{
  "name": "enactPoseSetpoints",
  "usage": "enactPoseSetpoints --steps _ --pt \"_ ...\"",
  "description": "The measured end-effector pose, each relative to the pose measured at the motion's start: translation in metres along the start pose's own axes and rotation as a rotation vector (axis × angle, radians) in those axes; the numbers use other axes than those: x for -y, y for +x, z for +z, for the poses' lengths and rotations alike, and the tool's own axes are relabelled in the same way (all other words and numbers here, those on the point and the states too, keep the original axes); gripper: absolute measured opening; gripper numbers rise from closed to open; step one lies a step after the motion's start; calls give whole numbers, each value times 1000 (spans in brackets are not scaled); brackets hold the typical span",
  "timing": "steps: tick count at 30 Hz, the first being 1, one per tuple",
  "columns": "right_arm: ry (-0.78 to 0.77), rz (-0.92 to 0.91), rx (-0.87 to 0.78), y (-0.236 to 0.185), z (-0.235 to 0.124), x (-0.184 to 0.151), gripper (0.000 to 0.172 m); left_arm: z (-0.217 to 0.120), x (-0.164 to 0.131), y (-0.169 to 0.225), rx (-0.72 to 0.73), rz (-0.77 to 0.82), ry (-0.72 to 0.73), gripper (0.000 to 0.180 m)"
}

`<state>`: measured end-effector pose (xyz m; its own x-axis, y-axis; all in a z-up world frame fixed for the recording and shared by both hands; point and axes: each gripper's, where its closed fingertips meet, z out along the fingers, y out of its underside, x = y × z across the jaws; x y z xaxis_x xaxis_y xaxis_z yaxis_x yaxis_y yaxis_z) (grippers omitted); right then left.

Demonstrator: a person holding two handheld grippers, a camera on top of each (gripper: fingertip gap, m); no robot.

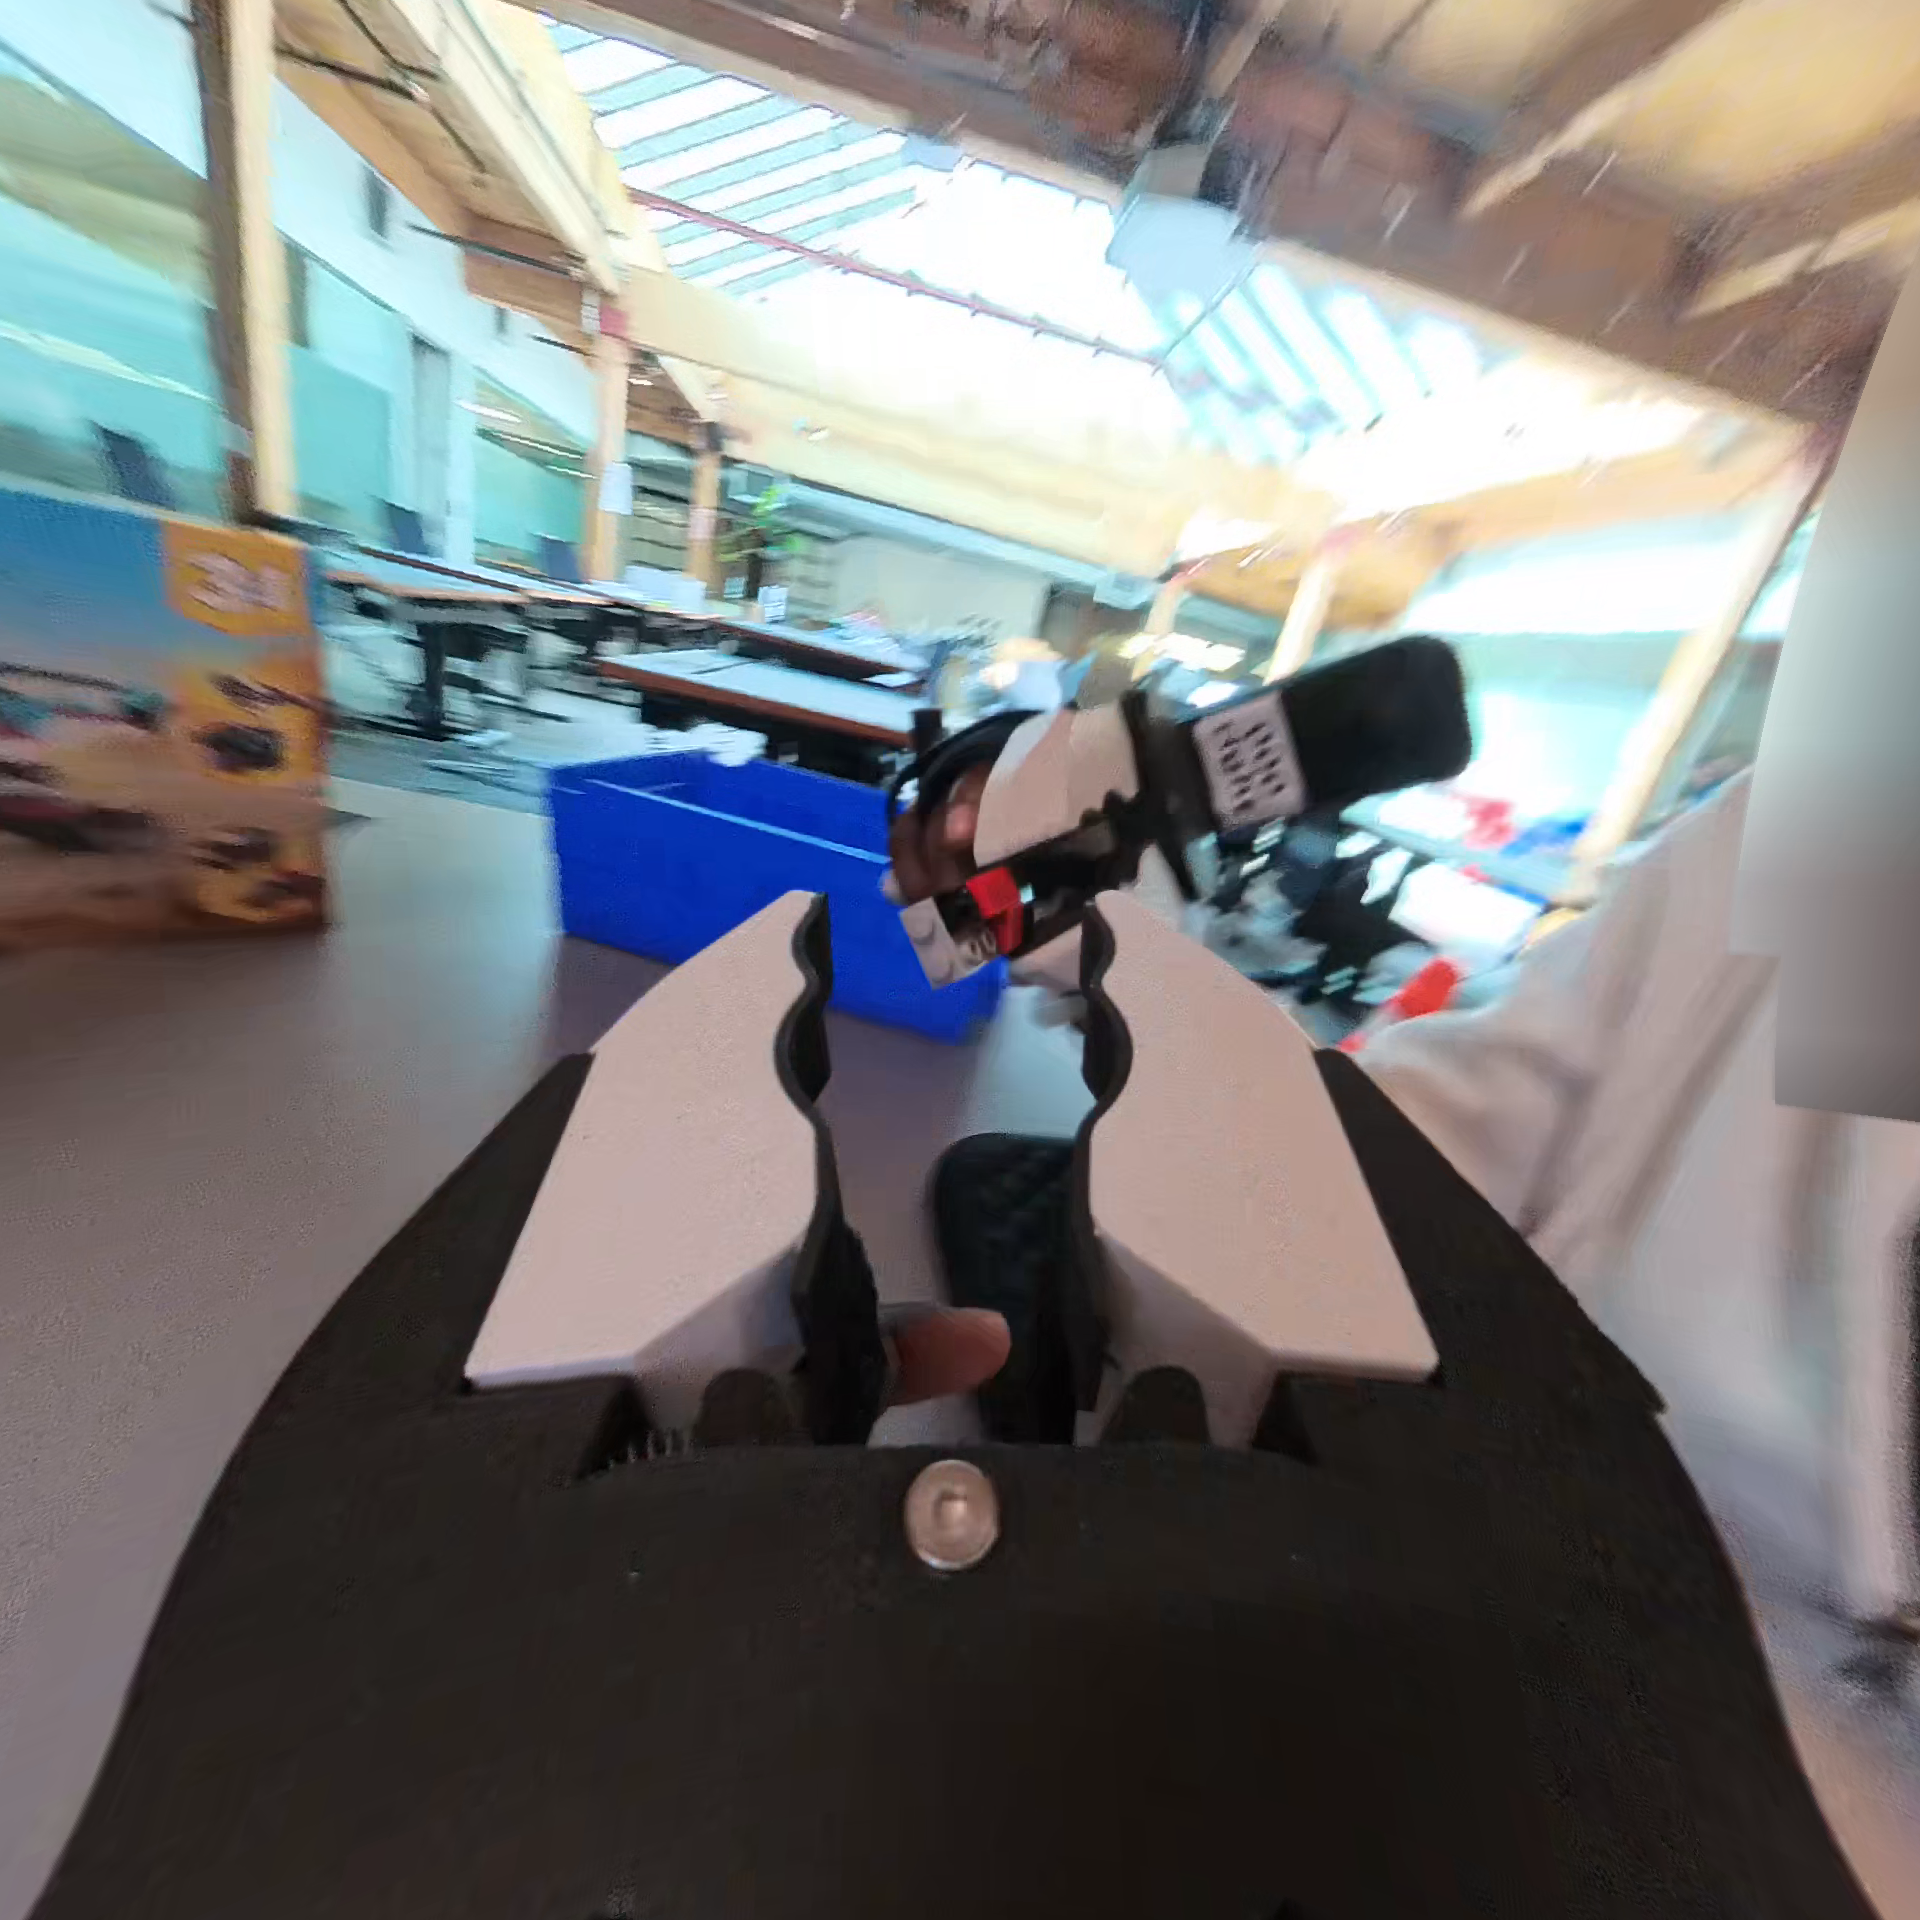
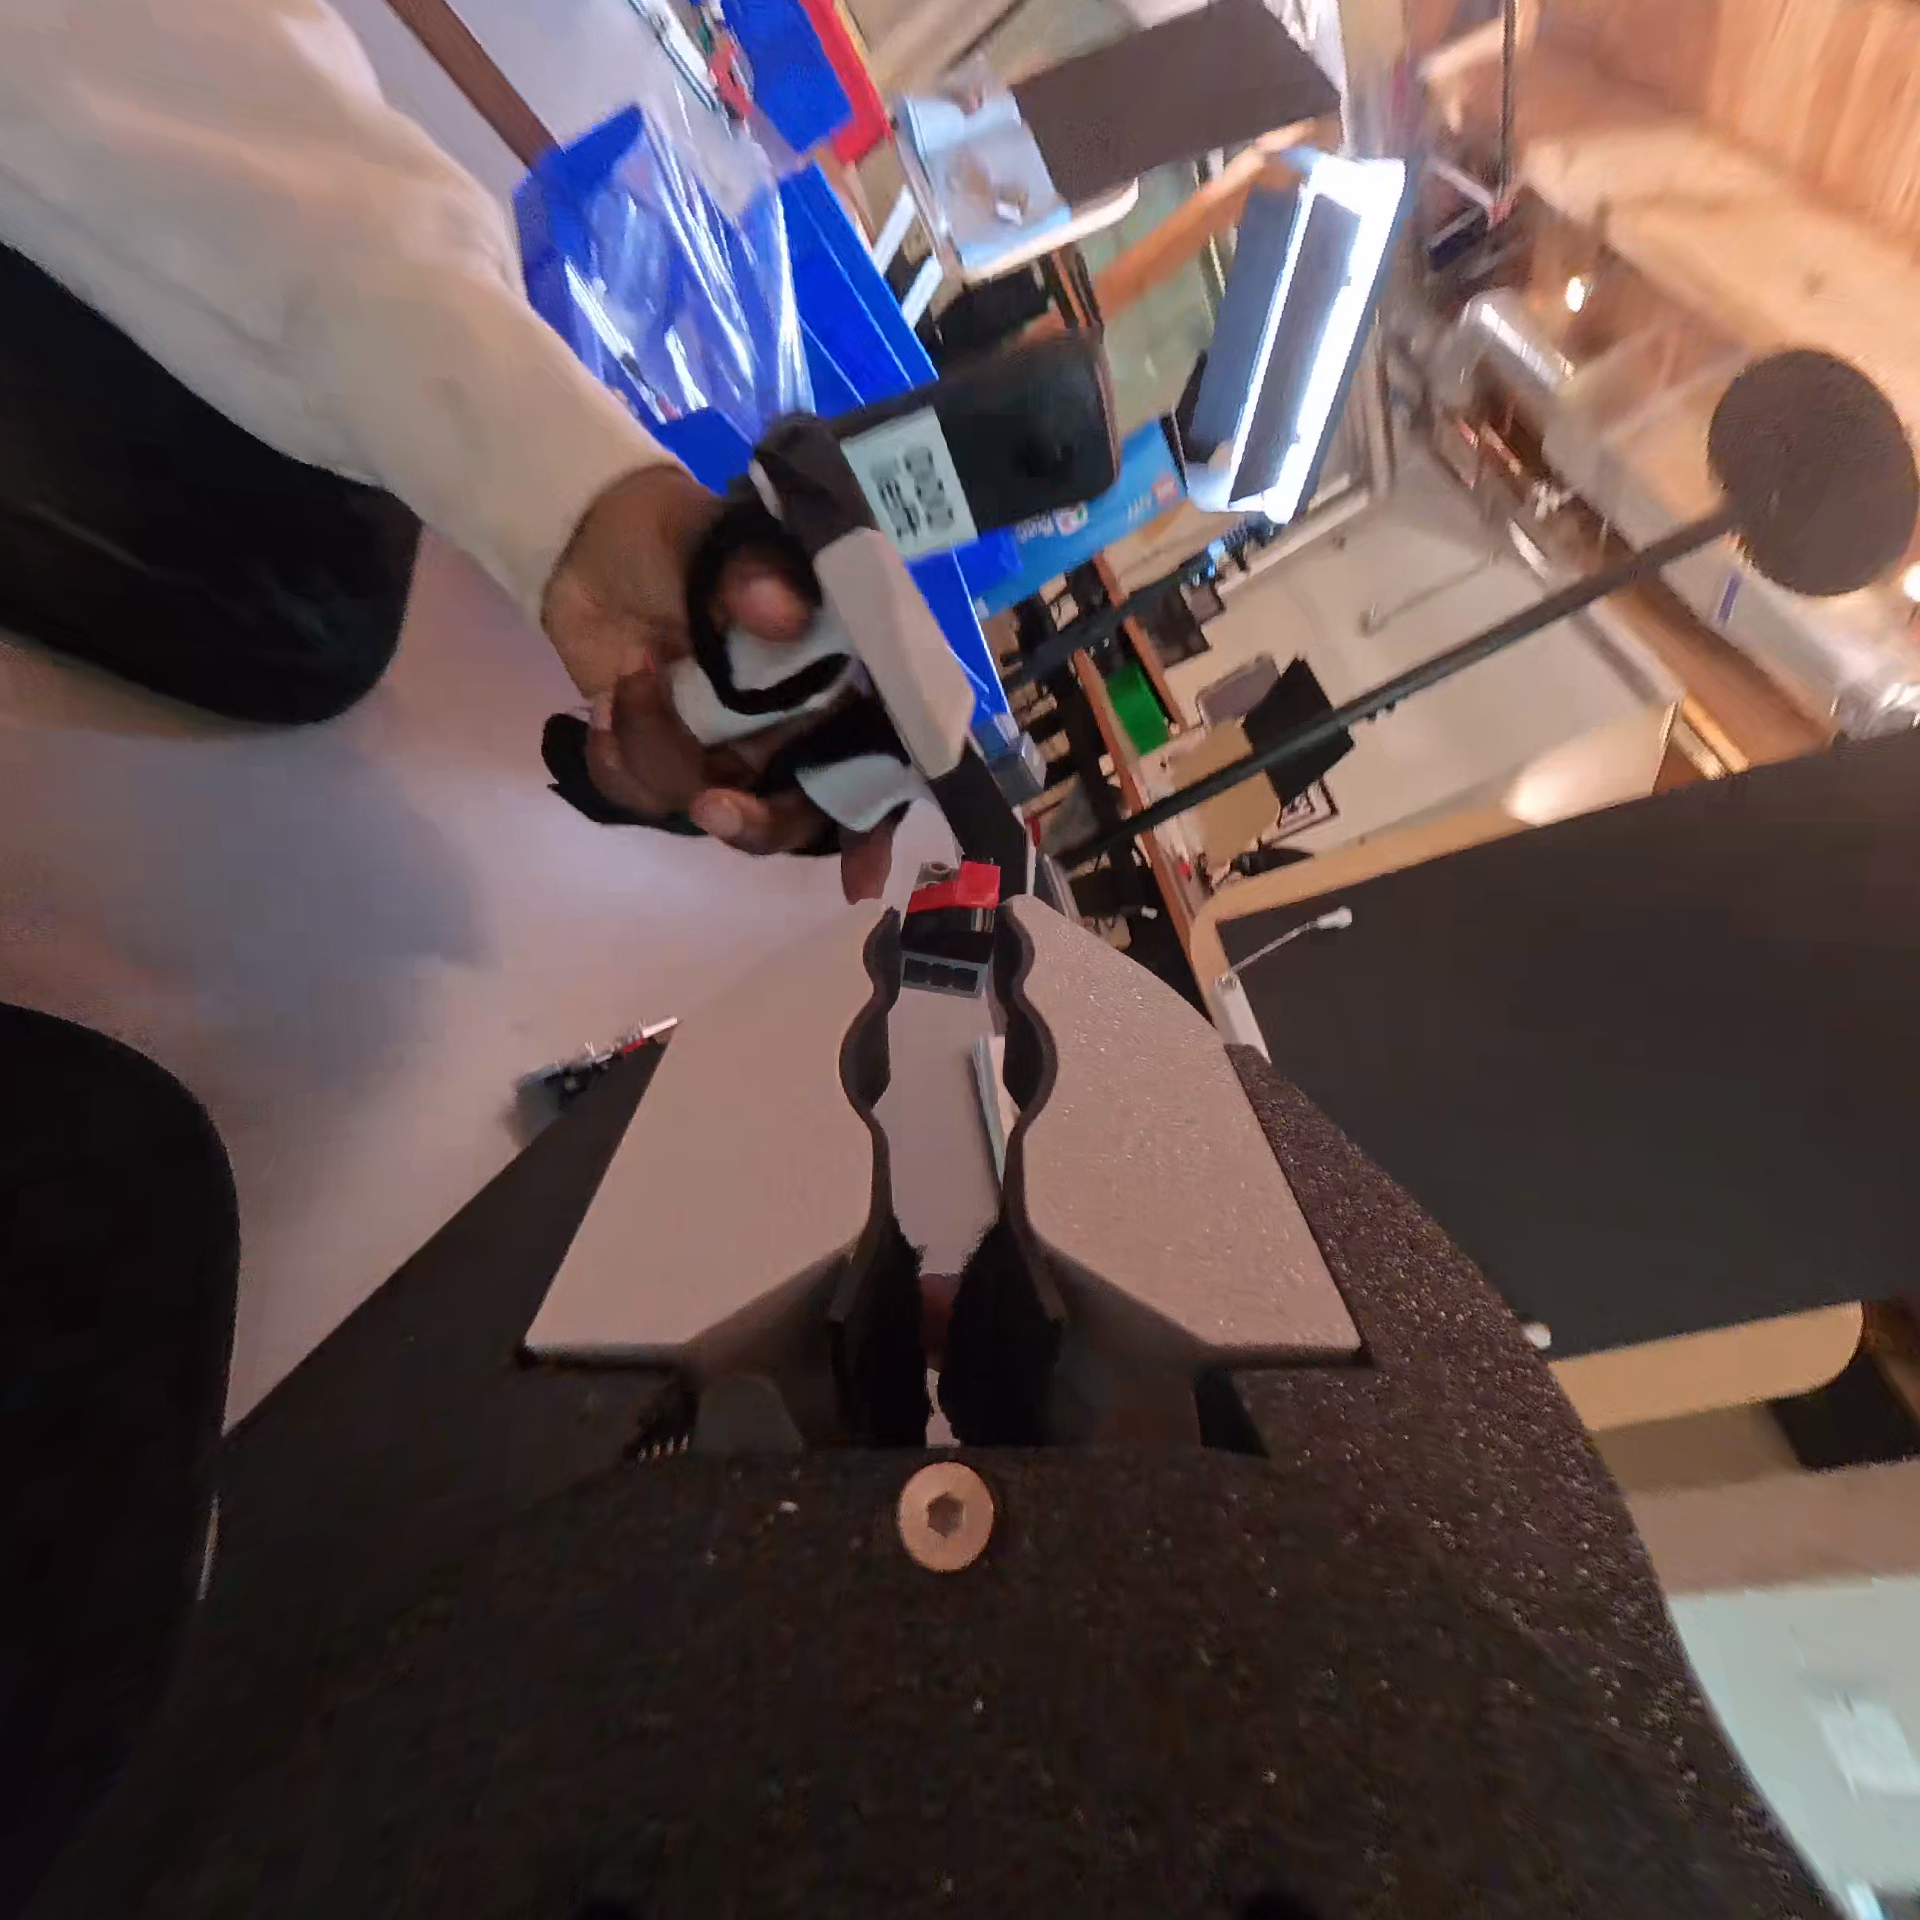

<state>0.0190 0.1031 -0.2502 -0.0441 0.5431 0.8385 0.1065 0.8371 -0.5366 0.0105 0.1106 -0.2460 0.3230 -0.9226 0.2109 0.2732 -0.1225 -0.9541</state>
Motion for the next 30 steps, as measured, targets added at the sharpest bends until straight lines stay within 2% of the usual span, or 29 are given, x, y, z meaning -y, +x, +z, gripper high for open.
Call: enactPoseSetpoints --steps 2,5,10,13,17,21,30 --pt "23 -22 16 -4 0 5 17 0 3 5 -80 -148 32 40" --pt "52 -29 33 -8 1 10 17 5 -7 15 -137 -189 -27 23" --pt "62 -35 -18 -2 1 11 17 7 -5 19 -109 -101 -28 16" --pt "63 -78 -110 8 -1 14 23 4 3 14 -17 81 13 16" --pt "-12 -194 -149 9 1 14 23 2 9 10 89 273 8 16" --pt "-76 -287 -182 9 5 12 22 3 7 10 109 314 -8 16" --pt "-163 -407 -234 11 10 8 16 1 8 3 155 292 -9 16"
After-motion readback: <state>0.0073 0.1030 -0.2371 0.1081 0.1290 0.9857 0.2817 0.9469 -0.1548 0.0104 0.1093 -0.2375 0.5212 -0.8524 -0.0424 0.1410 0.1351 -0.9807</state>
